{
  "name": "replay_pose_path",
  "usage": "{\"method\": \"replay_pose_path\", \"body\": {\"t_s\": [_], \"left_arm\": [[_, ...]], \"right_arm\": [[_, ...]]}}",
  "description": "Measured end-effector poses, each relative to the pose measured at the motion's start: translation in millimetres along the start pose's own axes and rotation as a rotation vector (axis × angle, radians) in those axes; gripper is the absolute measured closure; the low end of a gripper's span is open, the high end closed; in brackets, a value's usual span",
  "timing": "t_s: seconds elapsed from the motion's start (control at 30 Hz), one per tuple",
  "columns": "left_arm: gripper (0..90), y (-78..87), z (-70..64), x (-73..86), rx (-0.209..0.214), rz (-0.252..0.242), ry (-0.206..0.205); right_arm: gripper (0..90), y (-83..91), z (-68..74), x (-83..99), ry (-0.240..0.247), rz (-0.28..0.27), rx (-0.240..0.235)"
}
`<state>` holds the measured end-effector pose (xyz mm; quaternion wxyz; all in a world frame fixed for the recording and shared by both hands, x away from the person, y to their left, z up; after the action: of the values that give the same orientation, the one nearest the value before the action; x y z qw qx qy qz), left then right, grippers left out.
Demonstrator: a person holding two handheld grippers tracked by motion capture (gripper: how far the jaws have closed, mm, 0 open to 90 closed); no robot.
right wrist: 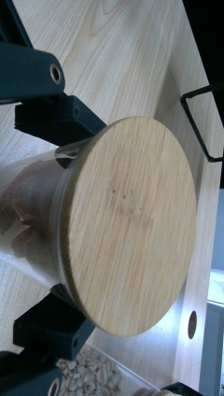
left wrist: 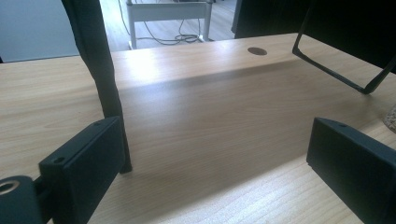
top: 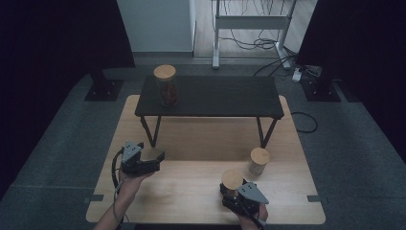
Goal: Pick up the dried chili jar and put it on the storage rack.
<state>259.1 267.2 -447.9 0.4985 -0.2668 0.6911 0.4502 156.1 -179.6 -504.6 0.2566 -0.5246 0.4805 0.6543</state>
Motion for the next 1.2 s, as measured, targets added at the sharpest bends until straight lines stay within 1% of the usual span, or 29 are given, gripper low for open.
{"method": "replay_pose_path", "body": {"t_s": [0.2, 0.57, 0.77, 1.0, 1.2], "left_arm": [[3.8, -0.1, 0.5, 0.1, -0.002, 0.002, 0.003], [3.8, -0.2, 0.0, -0.1, -0.006, 0.001, -0.007], [3.8, -0.3, 0.8, 0.0, -0.007, 0.004, -0.004], [3.8, -0.8, 1.1, 0.6, -0.008, 0.007, -0.001], [3.8, -1.0, 1.2, 0.6, -0.007, 0.009, 0.0]], "right_arm": [[26.3, 2.4, -0.8, -3.1, 0.01, -0.018, 0.002], [26.4, 5.4, -1.7, -6.7, 0.005, -0.038, 0.0], [26.3, 8.0, -1.3, -9.0, 0.013, -0.055, 0.004], [26.3, 11.2, -2.2, -11.2, 0.008, -0.068, 0.007], [26.4, 14.1, -2.3, -15.3, 0.015, -0.081, 0.005]]}}
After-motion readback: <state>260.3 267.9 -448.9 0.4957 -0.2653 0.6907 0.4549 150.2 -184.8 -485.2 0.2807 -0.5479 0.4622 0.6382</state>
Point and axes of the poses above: each handheld gripper's, and its own axes: y roughly backward along the jaws, x roughly out of its underside, z roughly to its left, the point moved 5 cm from there along -y, roughly forward along the jaws, and after that the axes turned 2 degrees about y, right-handed, at the moved point
